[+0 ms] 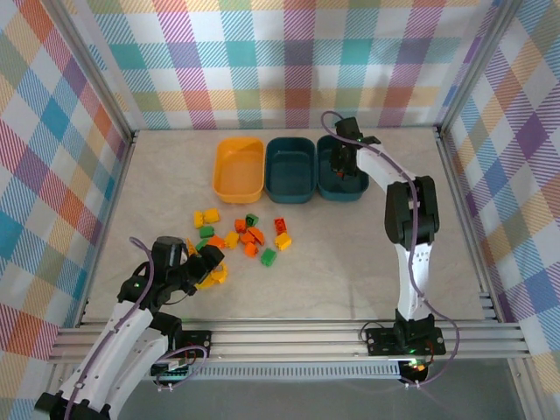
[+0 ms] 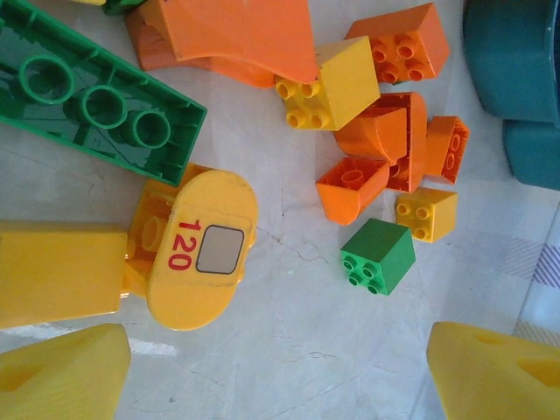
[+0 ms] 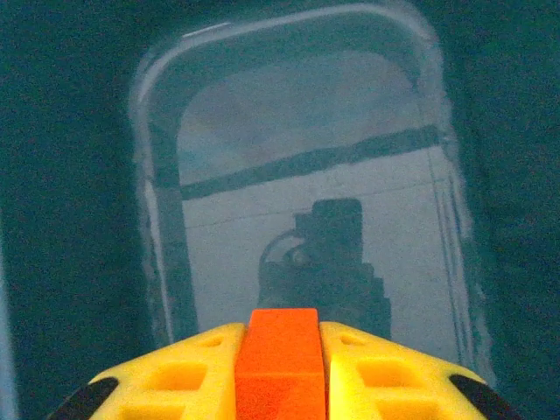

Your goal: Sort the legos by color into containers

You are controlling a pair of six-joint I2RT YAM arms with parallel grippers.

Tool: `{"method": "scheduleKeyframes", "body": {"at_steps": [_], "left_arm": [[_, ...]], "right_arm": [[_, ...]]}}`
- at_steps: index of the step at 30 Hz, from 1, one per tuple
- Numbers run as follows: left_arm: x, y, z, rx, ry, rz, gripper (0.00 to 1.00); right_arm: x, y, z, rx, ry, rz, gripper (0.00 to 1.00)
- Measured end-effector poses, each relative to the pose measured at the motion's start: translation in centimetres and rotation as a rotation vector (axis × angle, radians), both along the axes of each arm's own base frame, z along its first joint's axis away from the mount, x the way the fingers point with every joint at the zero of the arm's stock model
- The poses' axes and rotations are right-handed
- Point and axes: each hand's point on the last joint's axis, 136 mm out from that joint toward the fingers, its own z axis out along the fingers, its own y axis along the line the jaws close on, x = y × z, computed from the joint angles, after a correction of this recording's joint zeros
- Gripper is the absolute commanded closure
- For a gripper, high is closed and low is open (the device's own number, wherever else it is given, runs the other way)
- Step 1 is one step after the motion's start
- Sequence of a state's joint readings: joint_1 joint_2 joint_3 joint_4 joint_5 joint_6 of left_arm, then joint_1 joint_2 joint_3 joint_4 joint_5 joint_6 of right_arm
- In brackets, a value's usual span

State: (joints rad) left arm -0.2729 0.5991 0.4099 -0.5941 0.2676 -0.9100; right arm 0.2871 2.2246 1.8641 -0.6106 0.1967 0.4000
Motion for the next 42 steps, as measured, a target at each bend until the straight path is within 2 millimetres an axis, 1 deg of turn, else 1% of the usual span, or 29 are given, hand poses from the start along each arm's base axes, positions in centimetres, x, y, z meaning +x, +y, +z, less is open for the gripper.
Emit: {"method": "scheduleKeyframes", "body": {"at_steps": [1,2,3,4,7,9,10,12,14,15,17,18,19,20,21,22,23,25,28,33,37,42], "left_arm": [[0.0,0.0,-0.1,0.003,0.001,-0.003,0.11],[0.1,0.0,-0.2,0.007,0.004,-0.005,0.12],[0.1,0.0,-0.2,0.010,0.006,-0.006,0.11],[0.2,0.0,-0.3,0.013,0.009,-0.008,0.11],[0.6,-0.1,0.0,0.021,0.017,-0.015,0.11],[1.1,-0.3,0.5,0.025,0.008,-0.025,0.11],[1.3,-0.4,0.7,0.027,0.005,-0.029,0.11],[1.5,-0.5,0.8,0.028,0.001,-0.035,0.10],[1.5,-0.6,0.8,0.028,0.002,-0.038,0.10],[1.6,-0.7,0.8,0.027,-0.002,-0.040,0.10],[1.6,-0.8,0.8,0.026,-0.002,-0.043,0.10],[1.6,-0.8,0.8,0.027,-0.003,-0.045,0.10],[1.5,-0.8,0.7,0.027,-0.001,-0.046,0.10],[1.4,-0.8,0.6,0.028,0.000,-0.047,0.10],[1.3,-0.8,0.4,0.028,0.002,-0.048,0.10],[1.2,-0.8,0.3,0.029,0.004,-0.048,0.10],[1.1,-0.8,0.1,0.028,0.005,-0.049,0.10],[0.9,-0.7,0.0,0.027,0.003,-0.048,0.10],[0.9,-0.8,0.1,0.024,-0.004,-0.049,0.10],[0.7,-0.9,0.5,0.017,-0.026,-0.058,0.10],[0.6,-0.8,1.0,0.012,-0.046,-0.052,0.10],[0.3,-0.7,1.0,0.008,-0.048,-0.042,0.10]], "right_arm": [[0.3,0.0,-0.3,-0.007,0.012,0.007,0.58],[0.5,0.1,-0.2,-0.012,0.020,0.017,0.50],[0.7,0.2,0.0,-0.014,0.022,0.024,0.46],[0.8,0.3,0.5,-0.017,0.020,0.033,0.44],[0.9,0.2,2.3,-0.016,-0.005,0.039,0.43],[-0.2,0.2,3.3,-0.015,-0.018,0.042,0.43],[-1.2,0.1,3.8,-0.018,-0.025,0.043,0.43],[-3.9,0.2,5.3,-0.024,-0.048,0.057,0.43],[-7.4,1.8,6.8,-0.032,-0.081,0.113,0.41],[-9.2,3.4,7.5,-0.034,-0.105,0.166,0.40],[-12.9,7.7,8.2,-0.031,-0.142,0.299,0.36],[-14.8,10.0,8.1,-0.030,-0.151,0.375,0.33],[-16.7,12.3,7.4,-0.029,-0.146,0.453,0.31],[-18.5,14.0,6.6,-0.029,-0.132,0.517,0.29],[-20.2,15.3,5.3,-0.040,-0.106,0.575,0.28],[-21.6,16.1,4.1,-0.052,-0.078,0.619,0.26],[-22.5,16.5,3.0,-0.066,-0.054,0.649,0.24],[-24.0,17.3,0.9,-0.095,-0.005,0.700,0.23],[-24.6,17.8,-1.2,-0.117,0.038,0.728,0.22],[-24.4,18.1,-3.7,-0.156,0.085,0.747,0.25],[-23.7,18.3,-3.6,-0.157,0.068,0.740,0.35],[-23.3,17.7,-4.5,-0.179,0.084,0.723,0.43]]}}
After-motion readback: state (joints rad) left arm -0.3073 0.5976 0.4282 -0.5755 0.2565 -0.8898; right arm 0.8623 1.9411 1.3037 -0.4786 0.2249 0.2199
